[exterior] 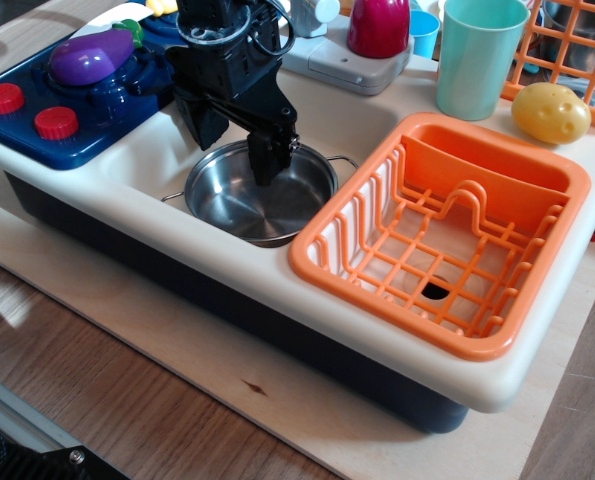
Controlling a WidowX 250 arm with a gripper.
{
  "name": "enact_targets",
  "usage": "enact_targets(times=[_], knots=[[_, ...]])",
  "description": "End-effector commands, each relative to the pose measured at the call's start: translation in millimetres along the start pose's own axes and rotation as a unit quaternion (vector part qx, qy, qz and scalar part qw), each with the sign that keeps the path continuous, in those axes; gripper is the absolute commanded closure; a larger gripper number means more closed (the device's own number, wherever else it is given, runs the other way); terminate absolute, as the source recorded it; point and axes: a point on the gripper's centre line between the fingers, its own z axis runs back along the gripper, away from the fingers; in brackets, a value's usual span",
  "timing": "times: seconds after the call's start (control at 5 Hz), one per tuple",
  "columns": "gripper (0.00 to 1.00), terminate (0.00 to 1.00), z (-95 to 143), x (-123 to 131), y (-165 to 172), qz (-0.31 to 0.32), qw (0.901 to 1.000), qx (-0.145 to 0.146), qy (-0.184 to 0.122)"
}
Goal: Put pan from sink into drying rack
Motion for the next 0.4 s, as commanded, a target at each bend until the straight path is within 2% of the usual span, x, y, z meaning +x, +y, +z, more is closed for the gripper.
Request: enact_targets(times=[0.0,0.2], knots=[[0.00,0.00,-6.7,2.9,7.7,-0.005,0.9999,-0.007,-0.014],[0.00,0.00,-12.9,2.0,7.1,0.005,0.9997,-0.019,-0.013]])
